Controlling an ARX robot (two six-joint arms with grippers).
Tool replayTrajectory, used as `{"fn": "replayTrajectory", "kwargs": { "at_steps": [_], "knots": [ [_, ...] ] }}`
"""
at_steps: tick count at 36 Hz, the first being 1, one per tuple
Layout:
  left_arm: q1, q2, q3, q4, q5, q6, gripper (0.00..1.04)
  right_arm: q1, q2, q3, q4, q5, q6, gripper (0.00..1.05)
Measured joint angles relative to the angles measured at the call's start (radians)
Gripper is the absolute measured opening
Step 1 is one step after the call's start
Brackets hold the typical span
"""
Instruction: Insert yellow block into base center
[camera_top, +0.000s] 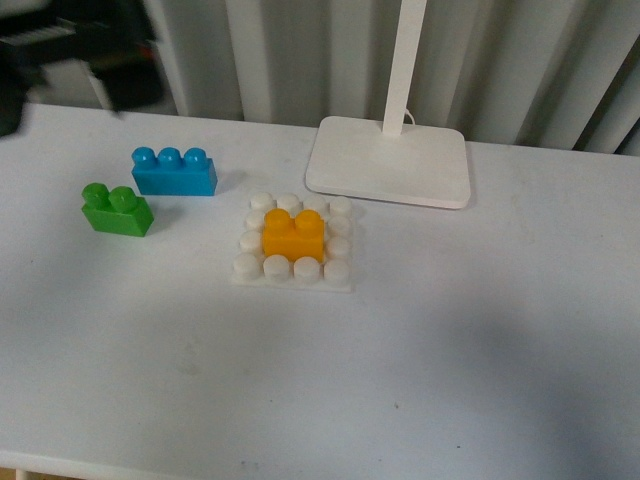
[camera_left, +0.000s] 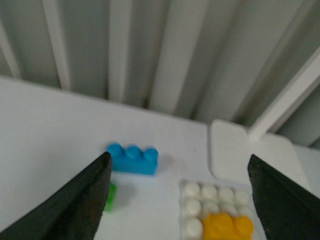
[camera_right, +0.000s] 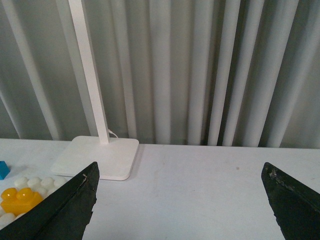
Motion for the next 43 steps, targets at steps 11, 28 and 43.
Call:
{"fn": "replayTrajectory", "kwargs": {
  "at_steps": [11, 28, 43],
  "knots": [
    [0.285, -0.541, -0.387, 0.048, 0.227, 0.22, 0.24, 0.0, 0.0, 0.0, 0.0, 0.0, 0.0, 0.95],
    [0.286, -0.923, -0.439, -0.27, 0.232, 0.234, 0.04, 0.0, 0.0, 0.0, 0.0, 0.001, 0.0, 0.95],
    [0.286, -1.168, -0.44, -0.499, 0.232, 0.234, 0.04, 0.0, 0.0, 0.0, 0.0, 0.0, 0.0, 0.95]
  ]
}}
